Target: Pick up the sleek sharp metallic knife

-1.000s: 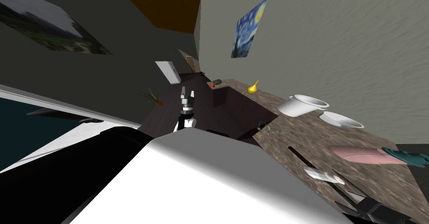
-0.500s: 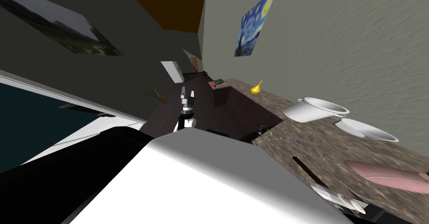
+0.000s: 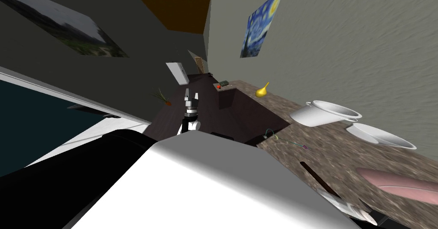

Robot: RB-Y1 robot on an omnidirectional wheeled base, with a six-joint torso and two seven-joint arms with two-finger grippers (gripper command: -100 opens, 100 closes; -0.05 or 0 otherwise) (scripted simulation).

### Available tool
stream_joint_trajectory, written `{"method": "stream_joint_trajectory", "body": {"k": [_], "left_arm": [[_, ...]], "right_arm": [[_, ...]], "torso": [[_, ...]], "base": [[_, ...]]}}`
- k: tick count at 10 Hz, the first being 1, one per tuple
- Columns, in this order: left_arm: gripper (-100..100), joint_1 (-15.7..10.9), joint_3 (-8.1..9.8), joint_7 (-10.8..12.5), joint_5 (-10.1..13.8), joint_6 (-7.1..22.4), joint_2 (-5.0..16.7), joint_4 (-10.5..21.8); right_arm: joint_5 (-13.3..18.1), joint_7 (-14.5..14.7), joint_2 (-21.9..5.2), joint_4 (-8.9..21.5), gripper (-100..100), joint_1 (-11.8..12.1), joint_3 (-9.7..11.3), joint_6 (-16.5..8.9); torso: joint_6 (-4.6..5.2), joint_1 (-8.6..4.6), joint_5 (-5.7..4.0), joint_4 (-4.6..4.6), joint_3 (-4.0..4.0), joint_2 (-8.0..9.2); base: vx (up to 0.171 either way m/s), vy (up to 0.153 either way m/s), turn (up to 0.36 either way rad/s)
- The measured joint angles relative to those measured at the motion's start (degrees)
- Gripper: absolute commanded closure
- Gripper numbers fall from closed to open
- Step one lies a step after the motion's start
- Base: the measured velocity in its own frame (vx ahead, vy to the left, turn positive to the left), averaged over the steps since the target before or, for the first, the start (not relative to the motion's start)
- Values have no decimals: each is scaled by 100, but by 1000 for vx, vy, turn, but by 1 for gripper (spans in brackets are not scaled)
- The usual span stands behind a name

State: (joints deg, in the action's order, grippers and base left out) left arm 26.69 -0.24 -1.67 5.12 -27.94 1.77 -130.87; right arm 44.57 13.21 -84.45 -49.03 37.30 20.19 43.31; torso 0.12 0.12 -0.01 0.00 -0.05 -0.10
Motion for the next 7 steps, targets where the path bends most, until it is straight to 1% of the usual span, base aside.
{"method": "stream_joint_trajectory", "body": {"k": [2, 3, 4, 6, 7], "left_arm": [[0, 0, 0, 0, 0, 0, 0, 0], [0, 0, 0, 0, 0, 0, 0, 0], [0, 0, 0, 0, 0, 0, 0, 0], [0, 0, 0, 0, 0, 0, 0, 0], [0, 0, 0, 0, 0, 0, 0, 0]], "right_arm": [[-1, -1, -1, 1, 100, -1, -2, -4], [-1, -1, -1, 1, 0, -1, -2, -4], [-1, -1, -1, 1, 100, -1, -2, -4], [17, -70, -183, 17, 100, -75, -14, 151], [18, -77, -191, 17, 0, -74, -15, 167]], "torso": [[1, 0, -1, 0, 0, 0], [1, -1, -1, 0, 0, 1], [1, -1, -2, 0, 0, 1], [8, 18, 5, 0, 2, 4], [5, 12, 2, 0, 2, 4]], "base": [[0, 0, 0], [0, 0, 0], [-5, 28, -91], [-5, 30, -63], [0, 0, 0]]}}
